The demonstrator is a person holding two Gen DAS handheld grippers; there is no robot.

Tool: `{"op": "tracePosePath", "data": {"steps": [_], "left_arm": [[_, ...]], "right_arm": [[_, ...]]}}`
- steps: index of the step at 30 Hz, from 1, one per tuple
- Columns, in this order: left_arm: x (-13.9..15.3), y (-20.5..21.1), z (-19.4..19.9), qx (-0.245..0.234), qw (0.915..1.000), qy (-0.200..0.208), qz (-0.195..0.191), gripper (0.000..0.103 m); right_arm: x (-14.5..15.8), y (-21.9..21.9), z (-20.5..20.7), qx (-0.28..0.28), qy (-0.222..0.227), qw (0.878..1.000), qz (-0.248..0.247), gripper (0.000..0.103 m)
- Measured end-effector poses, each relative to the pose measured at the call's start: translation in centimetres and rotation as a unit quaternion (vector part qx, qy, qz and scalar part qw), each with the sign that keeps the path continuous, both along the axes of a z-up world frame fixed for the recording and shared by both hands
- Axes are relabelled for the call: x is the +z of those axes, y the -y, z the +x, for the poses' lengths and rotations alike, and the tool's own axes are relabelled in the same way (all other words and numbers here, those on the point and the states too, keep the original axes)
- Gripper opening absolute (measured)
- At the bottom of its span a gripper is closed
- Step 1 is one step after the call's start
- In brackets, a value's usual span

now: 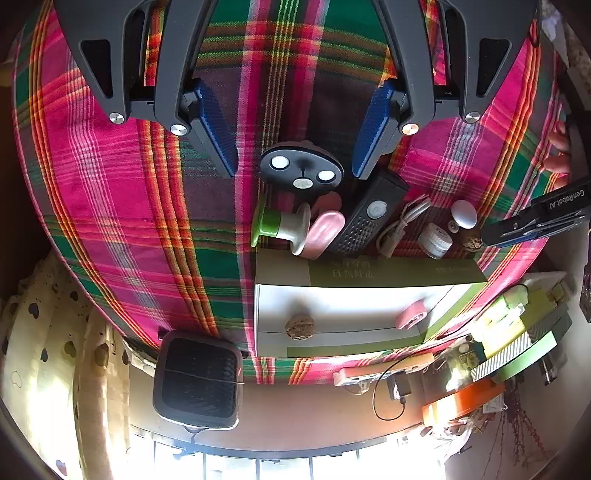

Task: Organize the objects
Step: 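Grasp black round disc with right gripper while left gripper grasps second walnut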

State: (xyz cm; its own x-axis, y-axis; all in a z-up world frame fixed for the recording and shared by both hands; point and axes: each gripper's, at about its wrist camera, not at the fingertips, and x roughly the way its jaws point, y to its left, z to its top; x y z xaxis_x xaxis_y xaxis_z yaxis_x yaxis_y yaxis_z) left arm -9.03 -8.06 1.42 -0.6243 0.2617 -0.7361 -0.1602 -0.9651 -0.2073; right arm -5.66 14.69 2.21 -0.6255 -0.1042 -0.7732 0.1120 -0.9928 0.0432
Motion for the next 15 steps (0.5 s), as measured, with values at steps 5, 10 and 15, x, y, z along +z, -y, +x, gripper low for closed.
{"op": "tracePosePath", "data": {"steps": [5,10,15], "left_arm": [[0.0,-0.4,-0.2,-0.009,1.0000,0.001,0.000,0.044],[0.0,-0.9,-0.6,-0.014,0.9999,0.002,-0.005,0.045],[-0.2,-1.3,-1.0,-0.016,0.9998,0.005,-0.012,0.045]], "right_arm": [[-0.4,0.0,-0.4,0.000,0.011,1.000,0.003,0.065],[-0.5,0.0,-0.6,-0.002,0.014,1.000,0.008,0.065],[-0.6,0.0,-0.8,-0.005,0.015,1.000,0.015,0.065]]}}
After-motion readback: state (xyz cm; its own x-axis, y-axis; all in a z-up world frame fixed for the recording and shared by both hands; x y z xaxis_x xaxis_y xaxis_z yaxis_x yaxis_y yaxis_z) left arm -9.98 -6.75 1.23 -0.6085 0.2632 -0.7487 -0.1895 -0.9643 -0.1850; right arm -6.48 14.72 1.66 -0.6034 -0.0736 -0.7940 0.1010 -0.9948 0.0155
